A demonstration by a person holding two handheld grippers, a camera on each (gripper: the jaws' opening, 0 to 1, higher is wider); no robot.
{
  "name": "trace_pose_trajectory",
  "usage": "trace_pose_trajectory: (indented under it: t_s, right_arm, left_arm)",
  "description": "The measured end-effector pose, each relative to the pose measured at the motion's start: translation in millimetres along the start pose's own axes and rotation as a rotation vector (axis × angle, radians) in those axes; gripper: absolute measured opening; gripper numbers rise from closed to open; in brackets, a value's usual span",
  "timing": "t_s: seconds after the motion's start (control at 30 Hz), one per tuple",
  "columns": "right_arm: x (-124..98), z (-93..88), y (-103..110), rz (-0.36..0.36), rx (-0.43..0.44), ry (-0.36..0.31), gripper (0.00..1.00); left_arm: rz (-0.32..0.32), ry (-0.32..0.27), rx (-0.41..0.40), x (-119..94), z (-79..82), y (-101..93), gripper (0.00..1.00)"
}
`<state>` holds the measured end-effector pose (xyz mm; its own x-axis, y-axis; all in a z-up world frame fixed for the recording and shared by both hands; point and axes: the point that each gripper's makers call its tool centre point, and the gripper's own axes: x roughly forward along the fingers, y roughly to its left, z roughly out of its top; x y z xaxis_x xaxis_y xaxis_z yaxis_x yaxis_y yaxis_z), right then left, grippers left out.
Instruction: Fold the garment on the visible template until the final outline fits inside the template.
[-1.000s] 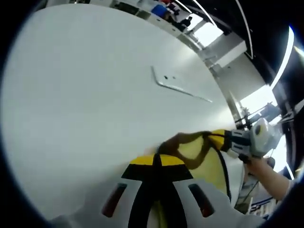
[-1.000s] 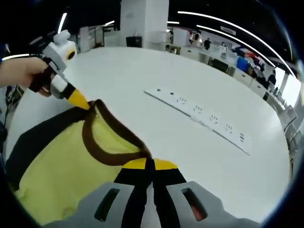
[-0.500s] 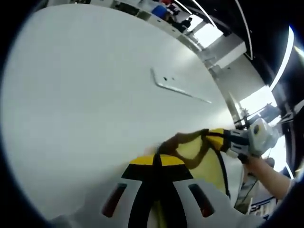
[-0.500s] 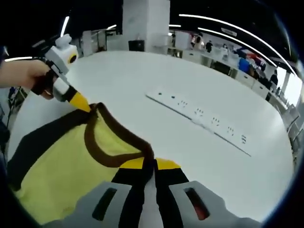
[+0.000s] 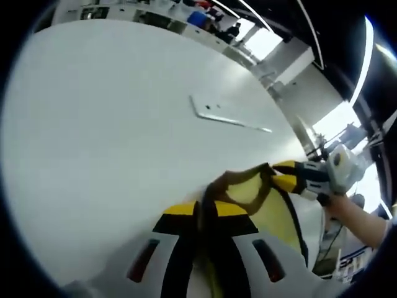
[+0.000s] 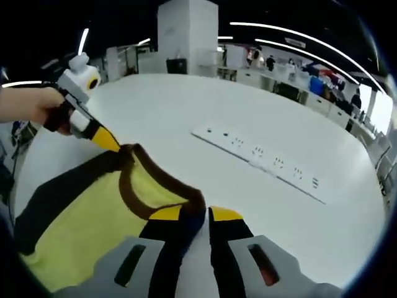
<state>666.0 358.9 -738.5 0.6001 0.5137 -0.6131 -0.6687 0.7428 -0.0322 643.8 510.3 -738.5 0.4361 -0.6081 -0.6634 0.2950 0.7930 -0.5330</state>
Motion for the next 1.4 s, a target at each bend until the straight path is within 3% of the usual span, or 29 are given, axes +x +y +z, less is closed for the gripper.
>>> trace_pose_trajectory:
  t_s: [0.37, 0.6, 0.83, 0.93, 1.13, 1.4]
  right_arm:
    - [-16.0, -4.3, 4.6, 0.011, 0.032, -0.028, 0.24]
    - [-35.4, -1.3, 24.6, 0.037, 0.051, -0.064, 0.37]
    - [-51.1, -2.0, 41.4, 0.053, 0.060, -0.078, 0.45]
    - [-54.1, -2.8, 38.7, 0.051, 0.063, -0.084, 0.47]
    - [-75.1, -6.3, 53.8, 0.060, 0.057, -0.098, 0.56]
    - [-104.1, -10.7, 61.2, 0.047, 0.088, -0.130, 0.63]
  left_arm:
    - [-0.032, -0.003, 0.059, -11.0, -6.4, -13.3, 0.18]
    - [-0.049, 0.007, 0.143, -20.5, -15.3, -22.7, 0.25]
    - [-0.069, -0.029, 0.190, -33.8, -23.0, -31.1, 0.34]
    - [-0.076, -0.035, 0.206, -38.3, -28.7, -33.4, 0.37]
    - [-0.073, -0.081, 0.239, -52.4, -35.1, -36.3, 0.49]
    - [-0.063, -0.093, 0.261, -68.8, -51.6, -35.4, 0.58]
